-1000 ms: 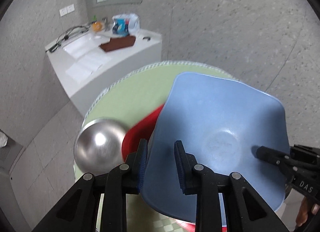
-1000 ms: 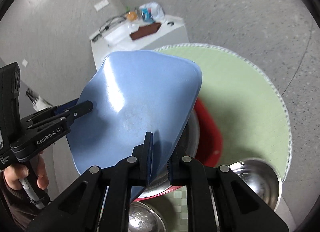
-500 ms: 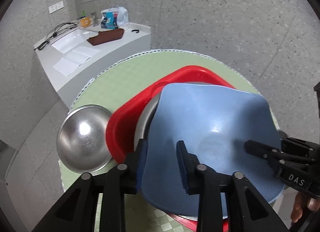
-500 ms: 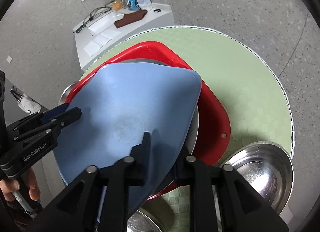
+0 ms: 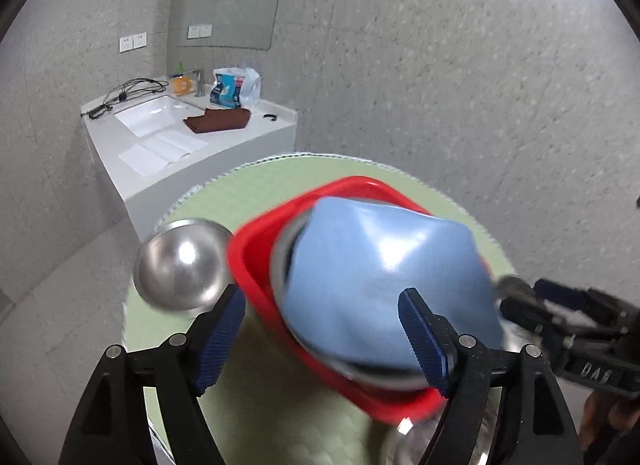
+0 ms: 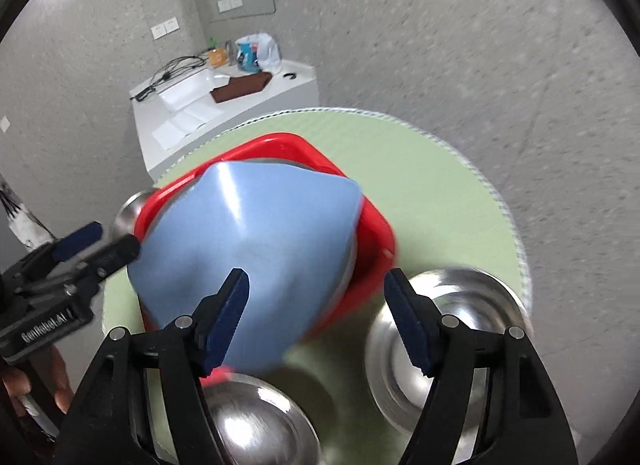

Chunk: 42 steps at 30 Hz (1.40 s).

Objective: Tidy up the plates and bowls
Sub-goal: 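Grasp the rim of a steel bowl with both grippers, then lower the held bowl into another steel bowl and open both grippers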

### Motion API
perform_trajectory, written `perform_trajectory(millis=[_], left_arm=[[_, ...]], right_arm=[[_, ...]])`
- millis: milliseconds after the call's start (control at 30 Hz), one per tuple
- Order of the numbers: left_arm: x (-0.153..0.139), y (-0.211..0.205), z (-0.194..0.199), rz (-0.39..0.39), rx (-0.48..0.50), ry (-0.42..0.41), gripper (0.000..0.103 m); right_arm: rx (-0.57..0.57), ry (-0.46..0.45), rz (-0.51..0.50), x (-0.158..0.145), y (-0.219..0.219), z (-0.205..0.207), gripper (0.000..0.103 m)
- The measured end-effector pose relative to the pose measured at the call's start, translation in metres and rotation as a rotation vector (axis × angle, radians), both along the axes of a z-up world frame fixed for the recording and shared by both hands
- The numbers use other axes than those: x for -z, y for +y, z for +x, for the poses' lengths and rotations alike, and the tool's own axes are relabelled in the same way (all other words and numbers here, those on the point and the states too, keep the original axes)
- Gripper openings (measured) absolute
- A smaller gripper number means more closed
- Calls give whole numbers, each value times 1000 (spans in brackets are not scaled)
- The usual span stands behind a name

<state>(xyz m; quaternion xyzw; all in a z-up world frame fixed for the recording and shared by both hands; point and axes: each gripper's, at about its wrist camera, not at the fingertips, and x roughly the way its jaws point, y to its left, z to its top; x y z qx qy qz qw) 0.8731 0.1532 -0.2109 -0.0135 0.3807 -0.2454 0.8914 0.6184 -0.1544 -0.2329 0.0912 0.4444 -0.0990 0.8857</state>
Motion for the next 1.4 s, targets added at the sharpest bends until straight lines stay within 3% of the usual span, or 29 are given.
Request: perform_trajectory(millis=[200, 500, 633, 667, 767, 833, 900, 1067, 1267, 1400], left_arm=[[17, 6, -55, 9, -17, -22, 75], [46, -15, -115, 23, -106, 97, 72], [61, -31, -123, 45, -115, 147, 54], [66, -35, -124, 53, -118, 161, 44], [75, -47, -121, 52, -108, 202, 26], [77, -50, -121, 59, -113, 209, 18], [73, -52, -122, 58, -124, 199, 17], [61, -56, -139, 70, -124, 134, 14], [19, -90, -163, 50, -77, 13, 14], [0, -130, -160, 21, -17, -29, 15]], right_arm=[[-86, -3, -8, 10, 21, -49, 72], [-252, 107, 17, 52, 25, -74, 70], [-276, 148, 11, 70, 20, -71, 65], [-280, 152, 26, 74, 18, -70, 64], [-283, 176, 94, 85, 10, -65, 43], [-291, 194, 130, 92, 6, -60, 24], [-306, 198, 150, 95, 4, -58, 17], [-333, 172, 152, 85, -2, -65, 10], [-355, 57, 117, 31, -28, -86, 10], [-327, 22, 88, 5, -58, -83, 10]])
